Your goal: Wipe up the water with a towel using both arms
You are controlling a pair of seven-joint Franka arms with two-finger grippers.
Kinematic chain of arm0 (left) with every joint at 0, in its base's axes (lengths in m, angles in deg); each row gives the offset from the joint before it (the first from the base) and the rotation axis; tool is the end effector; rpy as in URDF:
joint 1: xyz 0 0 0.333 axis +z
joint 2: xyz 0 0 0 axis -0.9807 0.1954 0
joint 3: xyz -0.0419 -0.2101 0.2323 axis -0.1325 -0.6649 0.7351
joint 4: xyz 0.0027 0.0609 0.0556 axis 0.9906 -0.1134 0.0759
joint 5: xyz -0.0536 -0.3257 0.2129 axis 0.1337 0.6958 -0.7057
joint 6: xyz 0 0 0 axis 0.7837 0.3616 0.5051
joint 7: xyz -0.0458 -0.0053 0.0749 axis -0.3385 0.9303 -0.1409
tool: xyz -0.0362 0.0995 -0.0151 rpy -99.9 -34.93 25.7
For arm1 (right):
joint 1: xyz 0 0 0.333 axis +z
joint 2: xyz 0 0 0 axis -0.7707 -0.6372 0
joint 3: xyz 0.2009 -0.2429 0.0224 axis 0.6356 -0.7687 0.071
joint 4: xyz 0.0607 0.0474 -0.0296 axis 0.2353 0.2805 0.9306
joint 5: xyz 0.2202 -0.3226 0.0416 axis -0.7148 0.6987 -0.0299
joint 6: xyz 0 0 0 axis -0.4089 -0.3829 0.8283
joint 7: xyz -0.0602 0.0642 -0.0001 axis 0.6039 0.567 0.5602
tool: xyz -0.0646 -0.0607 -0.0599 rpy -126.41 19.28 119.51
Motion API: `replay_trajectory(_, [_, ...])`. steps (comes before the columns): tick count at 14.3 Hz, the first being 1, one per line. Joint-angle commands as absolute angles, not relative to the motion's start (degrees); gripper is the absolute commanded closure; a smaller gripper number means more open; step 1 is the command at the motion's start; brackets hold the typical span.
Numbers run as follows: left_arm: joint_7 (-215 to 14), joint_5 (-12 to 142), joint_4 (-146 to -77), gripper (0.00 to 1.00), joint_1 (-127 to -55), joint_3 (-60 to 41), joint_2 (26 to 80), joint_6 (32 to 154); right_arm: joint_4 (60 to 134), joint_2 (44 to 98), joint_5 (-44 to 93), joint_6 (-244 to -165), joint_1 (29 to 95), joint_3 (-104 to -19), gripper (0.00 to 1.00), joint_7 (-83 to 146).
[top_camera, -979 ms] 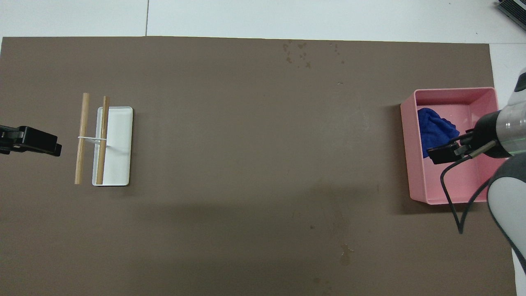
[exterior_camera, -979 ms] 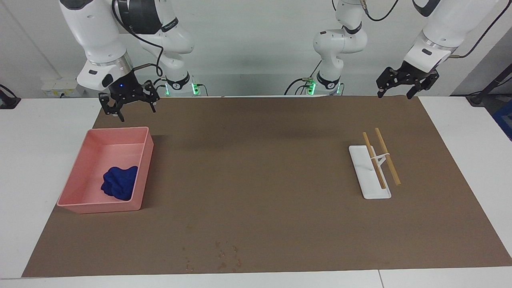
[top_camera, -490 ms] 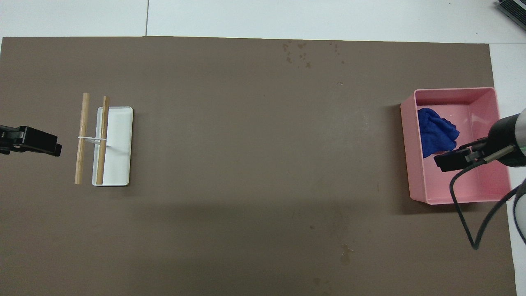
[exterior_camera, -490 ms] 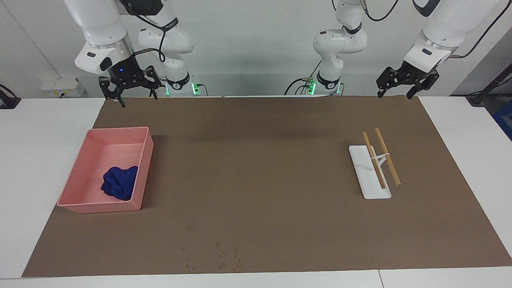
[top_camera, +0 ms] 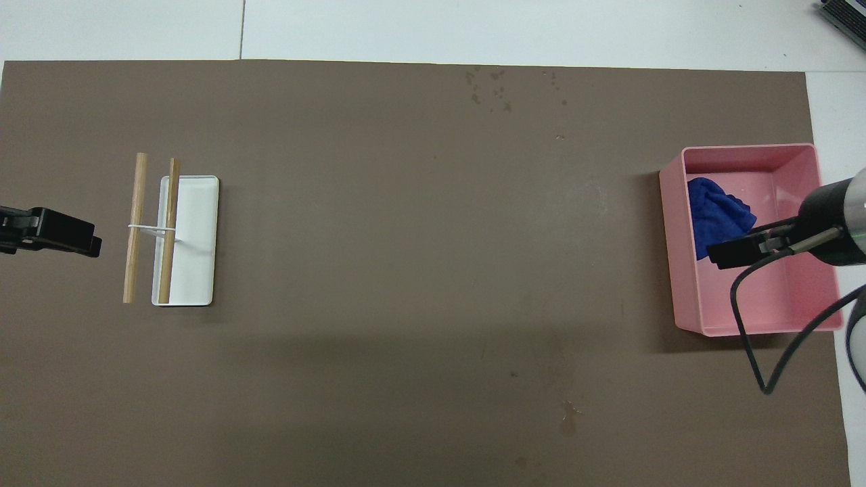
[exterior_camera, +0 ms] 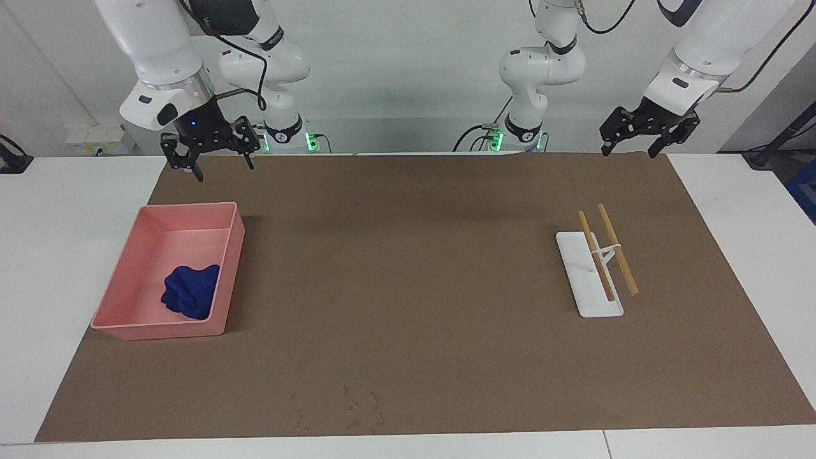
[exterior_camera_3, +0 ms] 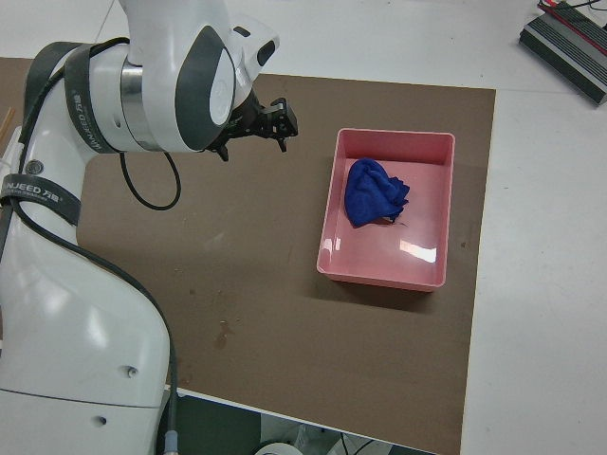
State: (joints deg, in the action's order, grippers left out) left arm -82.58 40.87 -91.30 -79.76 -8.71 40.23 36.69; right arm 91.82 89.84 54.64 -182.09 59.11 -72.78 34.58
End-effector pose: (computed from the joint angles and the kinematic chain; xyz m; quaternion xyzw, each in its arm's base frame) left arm 0.5257 -0.0341 0.6455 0.9978 -0.0542 -0.0372 0.0125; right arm 0.5374 0.0455 0.6006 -0.9904 -0.1381 -0.0063 0.0089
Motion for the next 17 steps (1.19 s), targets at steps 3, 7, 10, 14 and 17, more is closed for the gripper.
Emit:
replay_trajectory(3, [-82.62, 40.11, -92.71, 0.00, -80.05, -8.45, 38.91, 36.81, 87.80, 87.51, 54.30, -178.77, 58.68, -73.03, 0.00, 33.30])
replay_trajectory(7, [-82.62, 40.11, -92.71, 0.00, -80.05, -8.45, 38.91, 36.81, 88.07, 87.77, 55.70, -177.62, 57.63, -73.12, 0.00, 33.91])
replay_trajectory(10, [-82.62, 40.11, -92.71, 0.00, -80.05, -8.45, 38.91, 36.81, 87.80, 87.69, 55.88, -177.97, 56.74, -73.12, 0.00, 33.73])
replay_trajectory(14, [-82.62, 40.11, -92.71, 0.00, -80.05, -8.45, 38.91, 36.81, 87.45, 87.34, 55.70, -178.50, 53.59, -71.98, 0.00, 33.47])
replay_trajectory(17, [-82.62, 40.20, -92.71, 0.00, -80.05, -8.45, 38.91, 36.81, 87.36, 87.25, 55.71, -178.85, 49.90, -70.05, 0.00, 33.47])
